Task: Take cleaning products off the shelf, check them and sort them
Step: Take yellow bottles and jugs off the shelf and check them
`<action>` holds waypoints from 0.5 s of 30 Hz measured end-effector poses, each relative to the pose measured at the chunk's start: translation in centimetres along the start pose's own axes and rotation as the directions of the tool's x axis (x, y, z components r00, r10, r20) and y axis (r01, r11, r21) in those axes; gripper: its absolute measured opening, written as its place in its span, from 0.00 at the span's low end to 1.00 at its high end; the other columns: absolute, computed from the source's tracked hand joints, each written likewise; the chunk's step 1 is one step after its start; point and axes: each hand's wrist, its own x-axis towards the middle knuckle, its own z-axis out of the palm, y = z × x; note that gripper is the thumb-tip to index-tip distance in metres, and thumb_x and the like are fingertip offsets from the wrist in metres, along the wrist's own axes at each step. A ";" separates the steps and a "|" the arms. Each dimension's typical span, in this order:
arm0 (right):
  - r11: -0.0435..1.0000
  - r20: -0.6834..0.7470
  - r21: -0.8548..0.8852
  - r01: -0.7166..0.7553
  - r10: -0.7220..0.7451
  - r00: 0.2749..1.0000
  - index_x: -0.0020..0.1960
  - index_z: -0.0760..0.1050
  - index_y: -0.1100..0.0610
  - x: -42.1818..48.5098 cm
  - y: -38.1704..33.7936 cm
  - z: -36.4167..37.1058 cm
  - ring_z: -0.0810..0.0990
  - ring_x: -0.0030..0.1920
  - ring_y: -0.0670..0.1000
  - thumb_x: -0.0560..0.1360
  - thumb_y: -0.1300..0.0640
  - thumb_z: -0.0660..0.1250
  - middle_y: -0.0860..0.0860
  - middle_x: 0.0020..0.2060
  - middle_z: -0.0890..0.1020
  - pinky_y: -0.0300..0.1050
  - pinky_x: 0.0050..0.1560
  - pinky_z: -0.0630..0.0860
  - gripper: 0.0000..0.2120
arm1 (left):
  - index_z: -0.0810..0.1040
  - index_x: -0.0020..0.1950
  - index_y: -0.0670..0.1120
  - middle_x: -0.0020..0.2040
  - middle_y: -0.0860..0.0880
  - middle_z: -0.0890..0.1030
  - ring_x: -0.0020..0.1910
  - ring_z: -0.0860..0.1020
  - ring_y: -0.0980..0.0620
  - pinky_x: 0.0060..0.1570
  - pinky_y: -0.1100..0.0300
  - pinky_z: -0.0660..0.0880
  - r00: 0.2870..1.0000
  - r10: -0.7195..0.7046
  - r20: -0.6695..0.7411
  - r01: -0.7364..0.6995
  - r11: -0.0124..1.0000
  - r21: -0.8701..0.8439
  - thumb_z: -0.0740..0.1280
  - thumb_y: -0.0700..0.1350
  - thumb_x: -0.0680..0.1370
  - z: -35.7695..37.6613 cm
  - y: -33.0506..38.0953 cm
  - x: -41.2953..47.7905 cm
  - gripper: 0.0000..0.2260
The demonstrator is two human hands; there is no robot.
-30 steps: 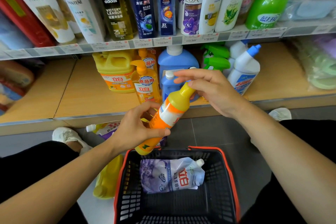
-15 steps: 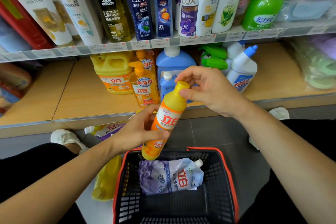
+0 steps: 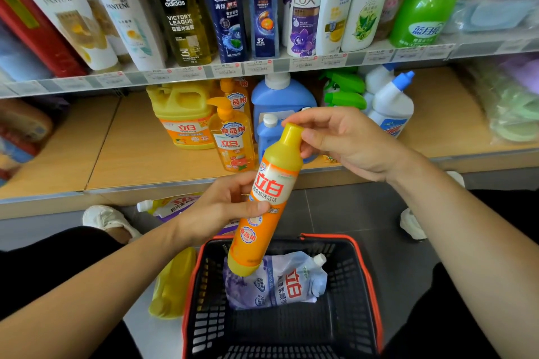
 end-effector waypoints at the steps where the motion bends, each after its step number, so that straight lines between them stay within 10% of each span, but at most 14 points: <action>1: 1.000 -0.013 0.009 -0.009 0.010 1.000 0.62 0.77 0.57 0.1 0.1 0.0 0.82 0.43 0.49 0.79 0.66 0.63 0.59 0.58 0.81 0.44 0.48 0.80 0.14 | 0.78 0.67 0.45 0.61 0.39 0.83 0.59 0.82 0.39 0.57 0.48 0.79 1.000 -0.007 0.005 0.007 1.000 -0.007 0.79 0.54 0.71 0.0 0.1 0.0 0.28; 15: 0.997 -0.216 0.077 0.022 -0.005 0.976 0.61 0.76 0.57 0.6 2.0 1.8 0.83 0.44 0.48 0.76 0.67 0.69 0.52 0.48 0.84 0.42 0.44 0.80 0.15 | 0.79 0.65 0.44 0.58 0.43 0.85 0.56 0.84 0.46 0.52 0.57 0.81 0.988 0.074 -0.134 -0.073 0.997 0.015 0.72 0.45 0.76 -0.3 0.7 0.4 0.18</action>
